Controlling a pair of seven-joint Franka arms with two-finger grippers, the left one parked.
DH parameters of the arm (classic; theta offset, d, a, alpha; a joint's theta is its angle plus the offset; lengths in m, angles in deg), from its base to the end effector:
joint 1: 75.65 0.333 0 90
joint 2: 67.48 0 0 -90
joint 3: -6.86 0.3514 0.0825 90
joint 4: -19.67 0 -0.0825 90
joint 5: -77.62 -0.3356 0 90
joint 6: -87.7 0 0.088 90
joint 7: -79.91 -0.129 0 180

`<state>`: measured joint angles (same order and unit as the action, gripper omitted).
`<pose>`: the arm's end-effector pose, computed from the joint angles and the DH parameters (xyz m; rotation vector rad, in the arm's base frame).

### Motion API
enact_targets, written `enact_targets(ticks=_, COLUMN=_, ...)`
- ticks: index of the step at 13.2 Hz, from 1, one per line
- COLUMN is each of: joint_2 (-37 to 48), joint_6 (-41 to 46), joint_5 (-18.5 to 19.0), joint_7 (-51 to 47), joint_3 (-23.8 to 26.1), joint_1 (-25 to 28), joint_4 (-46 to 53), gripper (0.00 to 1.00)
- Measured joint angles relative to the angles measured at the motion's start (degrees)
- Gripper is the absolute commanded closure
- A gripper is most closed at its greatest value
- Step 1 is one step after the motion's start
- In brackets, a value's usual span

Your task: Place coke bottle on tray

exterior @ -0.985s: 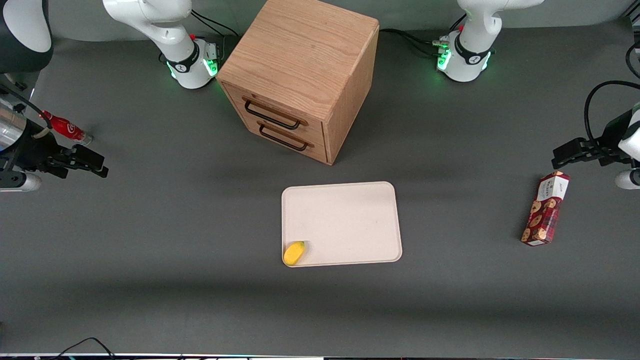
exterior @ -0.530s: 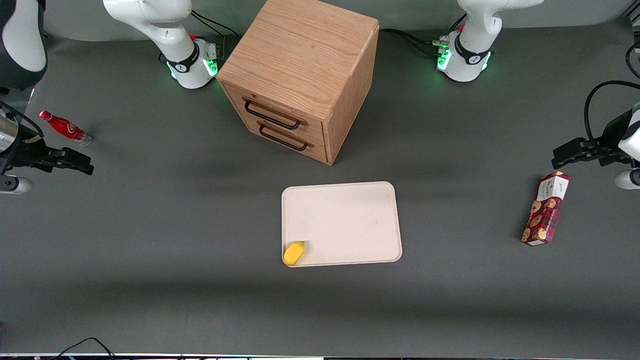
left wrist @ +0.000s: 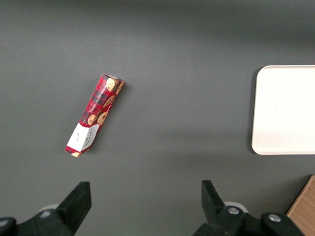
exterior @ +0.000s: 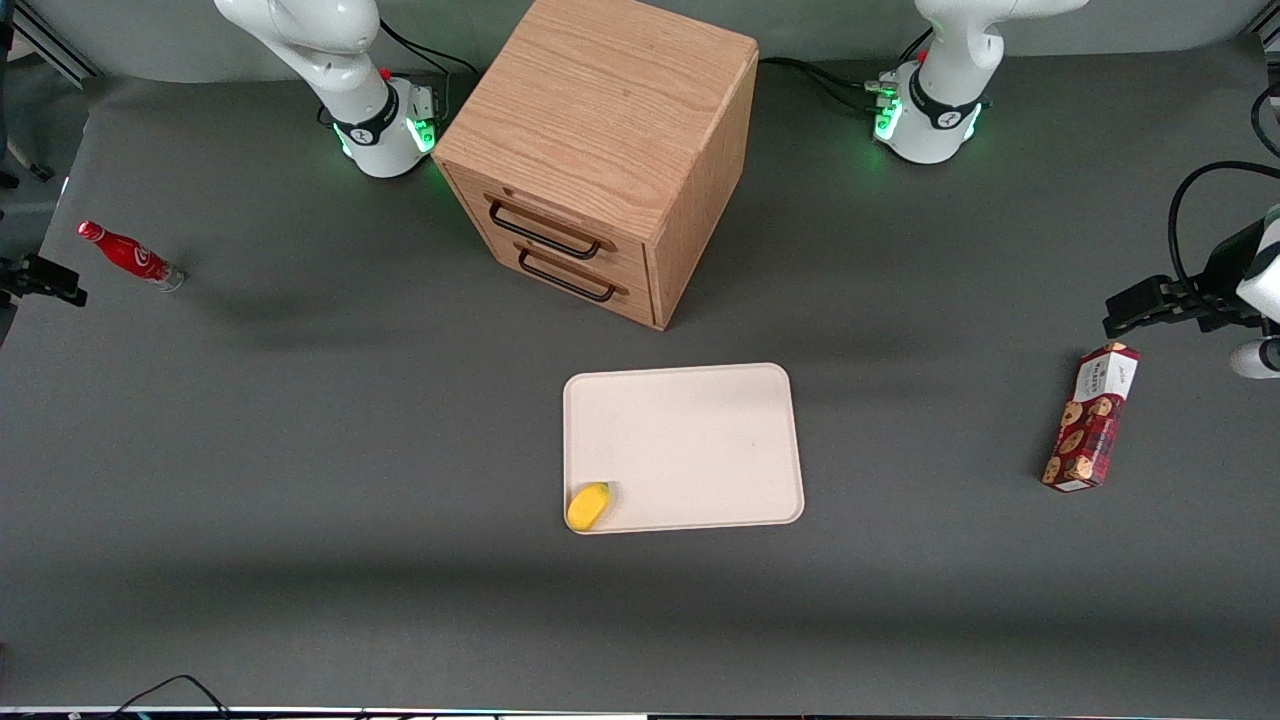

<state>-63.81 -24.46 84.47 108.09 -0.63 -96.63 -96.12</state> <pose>0.4254 -0.2439 0.5103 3.0498 0.0615 -0.0737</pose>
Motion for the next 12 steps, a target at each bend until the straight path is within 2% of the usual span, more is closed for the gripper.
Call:
enact_targets(ticks=7, joint_2=1.6, joint_6=-16.4, joint_5=0.0, joint_7=22.2, joint_3=-16.6, joint_1=-3.1, joint_4=-14.8, gripper=0.00)
enact_targets(ticks=12, joint_2=1.6, joint_6=-24.6, joint_5=0.0, joint_7=25.9, joint_3=-22.0, joint_1=-3.7, joint_4=-22.7, gripper=0.00)
